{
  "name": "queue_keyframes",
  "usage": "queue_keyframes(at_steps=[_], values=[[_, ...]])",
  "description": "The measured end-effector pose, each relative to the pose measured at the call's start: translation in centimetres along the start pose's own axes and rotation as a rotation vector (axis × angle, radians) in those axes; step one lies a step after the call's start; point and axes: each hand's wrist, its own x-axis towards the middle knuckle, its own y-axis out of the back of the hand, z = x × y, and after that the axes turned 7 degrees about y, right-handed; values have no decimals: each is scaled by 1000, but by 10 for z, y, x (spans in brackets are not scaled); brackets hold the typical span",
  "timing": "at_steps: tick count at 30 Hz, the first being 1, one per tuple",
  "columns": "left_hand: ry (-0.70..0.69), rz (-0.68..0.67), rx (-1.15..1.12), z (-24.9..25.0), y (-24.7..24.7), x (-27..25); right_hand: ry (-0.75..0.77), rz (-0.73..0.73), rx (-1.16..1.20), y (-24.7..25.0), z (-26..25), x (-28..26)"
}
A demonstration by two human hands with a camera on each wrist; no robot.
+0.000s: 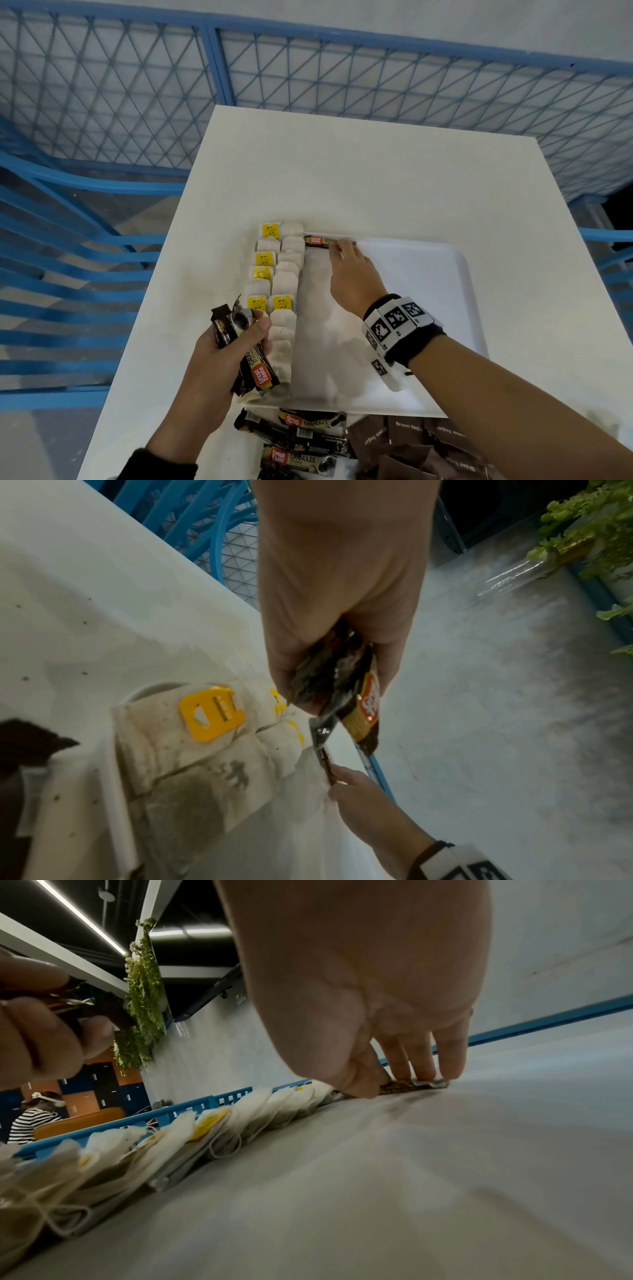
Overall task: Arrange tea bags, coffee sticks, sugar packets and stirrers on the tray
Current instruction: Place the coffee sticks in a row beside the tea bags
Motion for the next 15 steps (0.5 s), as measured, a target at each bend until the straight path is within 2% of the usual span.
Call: queue_keyframes(at_steps=[11, 15], values=[[23, -52, -90, 5, 0, 1, 24, -17, -44, 3, 2, 0], [37, -82, -128, 6, -3, 1, 43, 66, -8, 7, -3, -4]])
